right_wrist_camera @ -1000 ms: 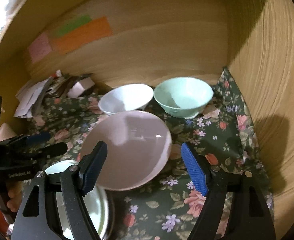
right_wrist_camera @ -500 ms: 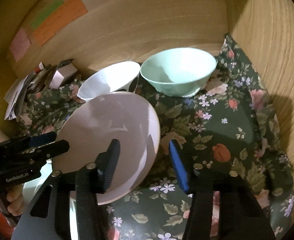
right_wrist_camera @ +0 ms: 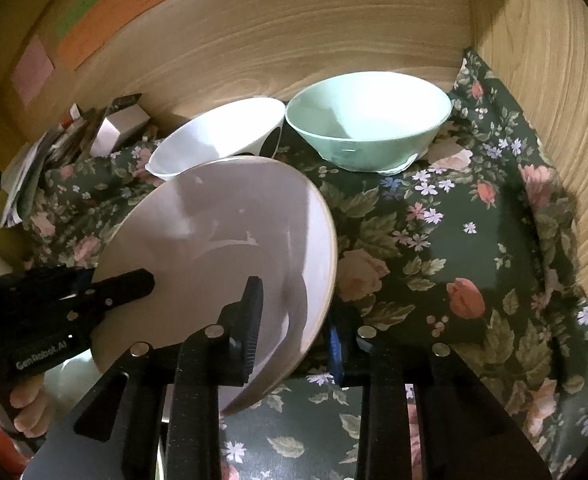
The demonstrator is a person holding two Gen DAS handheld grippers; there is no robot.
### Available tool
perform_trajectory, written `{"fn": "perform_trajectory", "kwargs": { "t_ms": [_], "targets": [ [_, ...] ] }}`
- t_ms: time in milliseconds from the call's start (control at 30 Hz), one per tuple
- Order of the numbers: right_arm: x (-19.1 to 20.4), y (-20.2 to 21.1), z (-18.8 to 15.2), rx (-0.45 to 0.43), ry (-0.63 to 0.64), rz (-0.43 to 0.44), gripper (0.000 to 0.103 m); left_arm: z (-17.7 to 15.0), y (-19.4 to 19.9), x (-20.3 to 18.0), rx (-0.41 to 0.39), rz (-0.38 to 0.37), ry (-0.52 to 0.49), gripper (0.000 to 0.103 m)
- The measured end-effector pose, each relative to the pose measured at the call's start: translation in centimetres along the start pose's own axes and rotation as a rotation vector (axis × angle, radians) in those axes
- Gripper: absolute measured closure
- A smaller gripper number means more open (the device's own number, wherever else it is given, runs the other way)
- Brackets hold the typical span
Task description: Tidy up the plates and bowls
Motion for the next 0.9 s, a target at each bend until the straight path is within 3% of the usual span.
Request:
{"fn": "perform_trajectory", "kwargs": {
  "t_ms": [233,900],
  "targets": [
    [0.4,1.0,0.2,-0.021,0.014,-0.024,0.078,0.0,0.8,0.1,-0.005,-0.011,0.020,0.079],
    [4.6,6.3,2.0,-0.124,0.083,-0.039,0.077,-1.0,9.1,1.2,-0.144,-0.018,0.031,0.079]
  ]
}}
Point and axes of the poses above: each gripper's, at about its wrist camera, not at the fingertips, and y roughly against the way its jaws point, x to its left, z to its top, the point moved 7 cm from there along -y, roughly the way its jaws point, and after that the axes turned 15 degrees about y, right-handed, at the moved point
